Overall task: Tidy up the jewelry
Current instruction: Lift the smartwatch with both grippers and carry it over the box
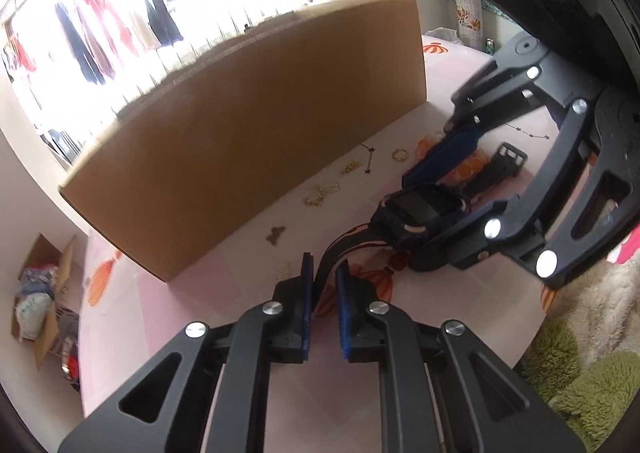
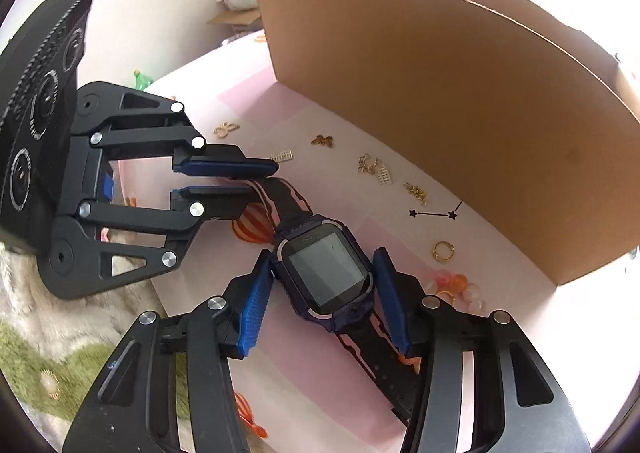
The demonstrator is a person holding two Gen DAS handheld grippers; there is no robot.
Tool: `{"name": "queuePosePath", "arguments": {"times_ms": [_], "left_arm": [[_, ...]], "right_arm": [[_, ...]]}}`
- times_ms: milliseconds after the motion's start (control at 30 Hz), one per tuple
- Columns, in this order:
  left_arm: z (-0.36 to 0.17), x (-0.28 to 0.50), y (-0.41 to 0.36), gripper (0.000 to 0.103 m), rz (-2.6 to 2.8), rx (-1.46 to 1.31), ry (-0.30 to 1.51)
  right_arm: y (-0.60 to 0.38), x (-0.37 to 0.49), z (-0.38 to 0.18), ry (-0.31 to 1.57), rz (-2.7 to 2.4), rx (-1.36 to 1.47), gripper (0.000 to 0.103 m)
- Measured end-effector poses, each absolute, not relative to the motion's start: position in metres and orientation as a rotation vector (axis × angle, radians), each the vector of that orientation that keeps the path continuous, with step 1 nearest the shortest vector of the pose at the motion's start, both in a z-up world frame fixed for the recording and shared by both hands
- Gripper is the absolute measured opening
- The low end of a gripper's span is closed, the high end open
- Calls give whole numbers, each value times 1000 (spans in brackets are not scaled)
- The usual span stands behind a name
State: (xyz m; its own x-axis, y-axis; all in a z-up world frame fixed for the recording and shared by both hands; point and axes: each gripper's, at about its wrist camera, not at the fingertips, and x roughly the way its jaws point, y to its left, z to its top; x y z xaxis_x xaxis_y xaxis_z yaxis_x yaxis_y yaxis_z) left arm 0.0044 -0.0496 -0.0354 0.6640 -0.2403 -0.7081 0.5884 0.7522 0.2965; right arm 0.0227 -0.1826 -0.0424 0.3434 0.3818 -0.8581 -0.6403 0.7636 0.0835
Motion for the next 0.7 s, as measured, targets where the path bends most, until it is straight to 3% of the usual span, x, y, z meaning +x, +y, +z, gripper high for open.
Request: {"name": "queuePosePath", "arguments": {"times_ms": [367,700], "left_arm": [[11,-18,-52,6,-468,594,533],[94,-19,-50,6,-443,594,276]], "right_arm": [[-174,-17,-7,793,517,-292,47],[-185,-24,83,550,440,-350,47]]}}
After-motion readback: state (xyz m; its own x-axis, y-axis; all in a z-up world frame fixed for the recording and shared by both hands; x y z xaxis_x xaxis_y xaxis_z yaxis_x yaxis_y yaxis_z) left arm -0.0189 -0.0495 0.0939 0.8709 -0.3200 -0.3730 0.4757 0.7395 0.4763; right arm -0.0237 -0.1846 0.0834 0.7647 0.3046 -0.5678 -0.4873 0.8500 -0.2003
